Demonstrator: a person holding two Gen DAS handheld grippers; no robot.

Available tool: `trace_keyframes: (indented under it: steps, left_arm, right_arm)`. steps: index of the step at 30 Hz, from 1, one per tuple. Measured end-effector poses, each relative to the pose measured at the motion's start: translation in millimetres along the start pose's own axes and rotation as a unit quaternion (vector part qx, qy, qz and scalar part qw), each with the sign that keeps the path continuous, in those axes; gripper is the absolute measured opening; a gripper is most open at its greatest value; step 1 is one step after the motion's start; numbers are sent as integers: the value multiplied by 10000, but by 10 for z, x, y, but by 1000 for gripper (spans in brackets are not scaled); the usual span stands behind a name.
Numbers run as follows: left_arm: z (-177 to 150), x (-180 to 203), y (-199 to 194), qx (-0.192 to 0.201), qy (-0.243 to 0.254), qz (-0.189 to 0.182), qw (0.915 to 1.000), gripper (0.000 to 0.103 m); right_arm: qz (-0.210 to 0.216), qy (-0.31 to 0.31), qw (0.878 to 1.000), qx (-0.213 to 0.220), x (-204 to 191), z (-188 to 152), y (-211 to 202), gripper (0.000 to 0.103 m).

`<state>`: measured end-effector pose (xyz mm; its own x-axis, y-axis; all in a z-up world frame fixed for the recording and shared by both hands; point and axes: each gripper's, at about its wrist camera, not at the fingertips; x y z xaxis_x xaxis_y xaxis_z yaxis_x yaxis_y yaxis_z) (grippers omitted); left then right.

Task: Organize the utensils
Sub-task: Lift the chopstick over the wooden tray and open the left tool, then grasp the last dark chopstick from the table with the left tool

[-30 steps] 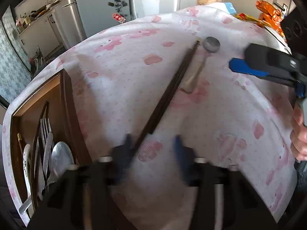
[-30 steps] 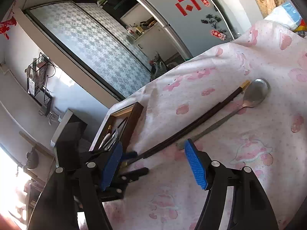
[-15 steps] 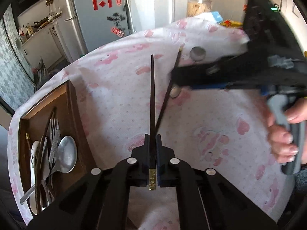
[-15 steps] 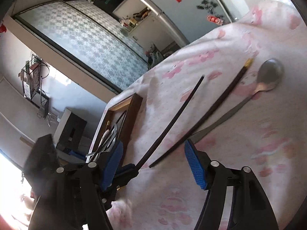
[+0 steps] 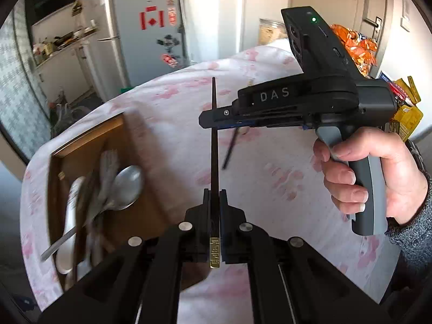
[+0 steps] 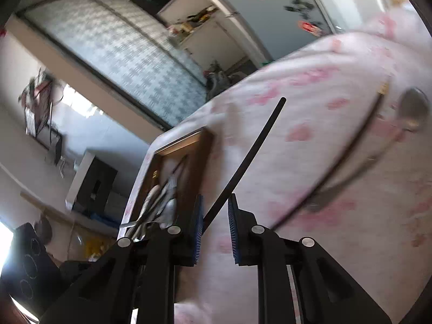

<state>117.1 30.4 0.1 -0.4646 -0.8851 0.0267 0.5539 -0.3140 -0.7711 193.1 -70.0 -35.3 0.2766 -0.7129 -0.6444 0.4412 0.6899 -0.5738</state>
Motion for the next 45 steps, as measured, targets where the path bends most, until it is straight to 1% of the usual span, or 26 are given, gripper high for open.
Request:
trace_keyframes:
  steps: [2, 5, 8, 9, 10, 12, 14, 16, 17, 18, 19, 20, 21, 22, 23, 25, 26, 28, 30, 31, 32, 35, 37, 39, 41, 45]
  left_arm:
    - [-85, -105, -106, 55, -102, 127, 9999, 6]
    - [-255, -321, -290, 168, -294, 539, 9980, 7]
    - [-360, -531, -368, 178, -589, 727, 9955, 7]
    - [-401, -627, -382, 170, -717, 829, 9938, 6]
    - [-424, -680, -389, 162, -771, 865, 9931, 6]
    - [-463, -794, -393, 192, -896, 1008, 9907, 6]
    - [-482, -885, -364, 170, -950, 1056, 9897, 6]
    - [-519, -975, -311, 67, -1046, 968, 9898, 7]
    - [-526, -1004, -252, -4, -1052, 936, 9900, 7]
    - [-534, -1013, -207, -82, -1022, 991, 9898, 8]
    - [-527, -1017, -172, -138, -972, 1103, 9890, 13]
    - [-533, -1016, -156, -147, -948, 1224, 9878, 22]
    - [-541, -1023, -155, -166, -940, 1257, 9875, 30]
    - [-546, -1009, -174, -156, -902, 1235, 9881, 47]
    - [-556, -997, -201, -131, -871, 1203, 9888, 61]
    - [-551, -915, -315, -29, -715, 1222, 9899, 66]
    - [-543, -874, -356, 25, -642, 1231, 9903, 70]
    - [-454, -716, -421, 169, -460, 1057, 9932, 73]
    - [-341, -548, -389, 279, -271, 814, 9959, 73]
    - [-265, -432, -324, 268, -160, 703, 9970, 74]
    - [-212, -356, -262, 236, -99, 646, 9976, 74]
    - [47, -15, 121, 12, 146, 354, 9993, 74]
    - [172, 120, 366, -136, 248, 241, 9993, 74]
    - [302, 252, 613, -291, 344, 171, 9988, 74]
    - [400, 302, 829, -418, 346, 142, 9984, 74]
    - [576, 239, 1193, -720, 85, 252, 9970, 74]
  right_arm:
    - [94, -90, 9999, -86, -192, -5, 132, 18]
    - [221, -220, 9992, -234, -487, 9, 373, 18]
    - [276, -373, 9980, -440, -782, 2, 661, 19]
    - [313, -356, 9975, -525, -840, -9, 737, 25]
    - [347, -323, 9972, -576, -889, -20, 794, 41]
    - [366, -372, 9973, -515, -972, -81, 788, 57]
    - [337, -596, 9966, -467, -1020, -147, 702, 63]
    - [269, -739, 9961, -398, -1021, -190, 574, 68]
    - [288, -796, 9958, -334, -991, -204, 462, 68]
    - [287, -824, 9958, -272, -953, -206, 361, 69]
    - [271, -835, 9959, -198, -920, -202, 268, 70]
    - [252, -804, 9964, -71, -833, -181, 106, 70]
    - [256, -787, 9966, 9, -772, -170, -9, 72]
    - [254, -788, 9965, 111, -695, -170, -159, 72]
    - [244, -788, 9964, 196, -626, -175, -268, 73]
    - [173, -815, 9957, 395, -429, -211, -555, 74]
    - [133, -800, 9957, 452, -362, -216, -631, 74]
    - [37, -662, 9962, 561, -131, -206, -808, 75]
    - [-37, -509, 9967, 625, 49, -179, -892, 75]
    - [-58, -452, 9969, 638, 118, -167, -912, 75]
    - [-74, -370, 9972, 651, 219, -154, -937, 75]
    - [-79, -186, 9975, 675, 444, -154, -979, 75]
    - [-53, -75, 9977, 677, 560, -150, -998, 75]
    - [27, 22, 9979, 650, 673, -128, -1017, 75]
    - [91, 16, 9980, 624, 752, -113, -1051, 75]
    - [129, 153, 9973, 706, 916, -65, -1126, 75]
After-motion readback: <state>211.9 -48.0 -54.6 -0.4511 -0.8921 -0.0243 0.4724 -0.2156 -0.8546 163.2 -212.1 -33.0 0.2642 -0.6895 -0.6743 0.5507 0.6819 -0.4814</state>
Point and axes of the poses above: each gripper's, at about its wrist camera, not at the fingertips, and y roughly the way its jaws point, x to its right, z to its top, and after that the axes turned 3 degrees about -z, right-handed
